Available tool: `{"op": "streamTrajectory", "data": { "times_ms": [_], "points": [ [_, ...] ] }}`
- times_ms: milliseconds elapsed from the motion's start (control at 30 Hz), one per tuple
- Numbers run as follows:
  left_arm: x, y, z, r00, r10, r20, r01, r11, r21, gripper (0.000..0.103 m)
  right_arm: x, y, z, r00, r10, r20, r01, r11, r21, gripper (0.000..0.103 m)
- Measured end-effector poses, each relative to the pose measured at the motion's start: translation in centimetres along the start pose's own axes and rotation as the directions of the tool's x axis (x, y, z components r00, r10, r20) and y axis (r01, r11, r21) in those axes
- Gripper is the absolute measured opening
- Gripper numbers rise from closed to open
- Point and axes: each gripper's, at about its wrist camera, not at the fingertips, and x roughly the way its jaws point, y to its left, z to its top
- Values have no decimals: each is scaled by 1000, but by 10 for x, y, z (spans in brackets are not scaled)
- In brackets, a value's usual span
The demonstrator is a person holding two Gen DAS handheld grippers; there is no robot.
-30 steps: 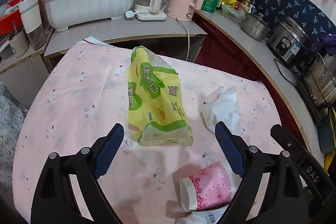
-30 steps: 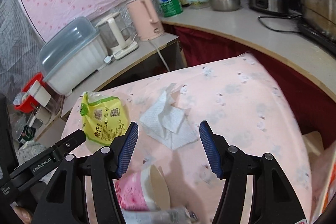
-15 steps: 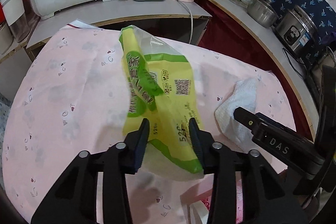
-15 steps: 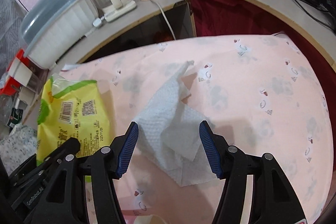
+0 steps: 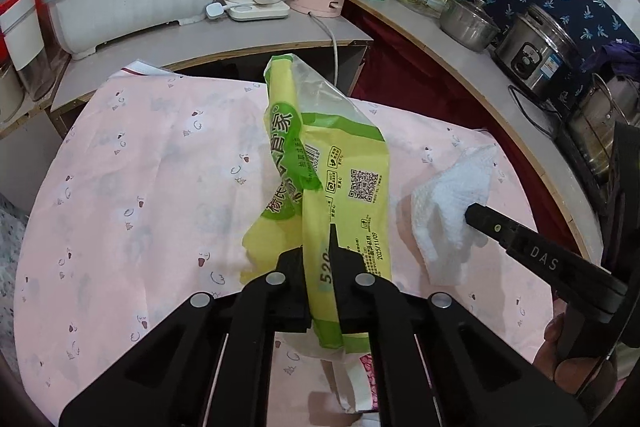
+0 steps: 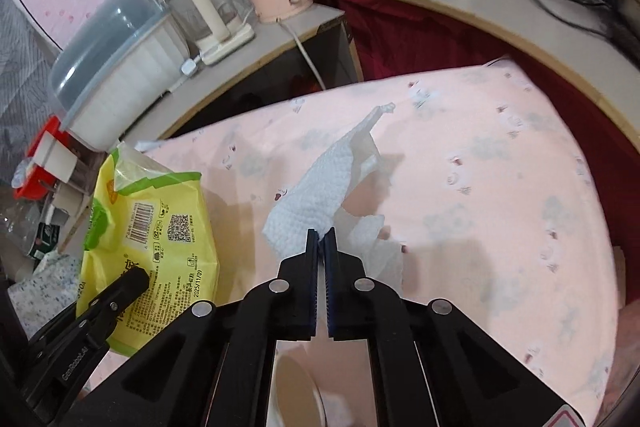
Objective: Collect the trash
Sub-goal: 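Carry the tissue and snack bag over the bin and open both grippers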
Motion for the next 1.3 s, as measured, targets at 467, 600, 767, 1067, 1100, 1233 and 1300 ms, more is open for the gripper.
{"op": "streamTrajectory", "data": {
  "times_ms": [467,600,767,1067,1100,1233,1300],
  "points": [
    [-86,-78,-15,990,-95,100,84,991,106,4,-150,-47,-25,974,-34,223,16,996,82,3],
    [-104,-108,-27,986,-129,106,112,982,151,4,-187,-67,-40,961,-55,271,24,993,118,3],
    [-120,-146,-46,980,-168,103,143,966,217,4,-226,-98,-64,946,-84,312,29,984,176,3],
    [-136,-213,-82,970,-232,69,198,925,323,4,-277,-158,-105,923,-154,352,52,958,283,3],
    [-137,-220,-85,969,-238,63,204,920,333,4,-282,-166,-109,921,-164,353,56,954,295,3],
    [-138,-249,-102,964,-261,39,227,897,380,4,-298,-193,-127,913,-198,357,69,937,342,3],
    [-137,-262,-110,962,-270,26,237,884,402,4,-303,-206,-136,909,-214,357,75,928,365,3]
  ]
}}
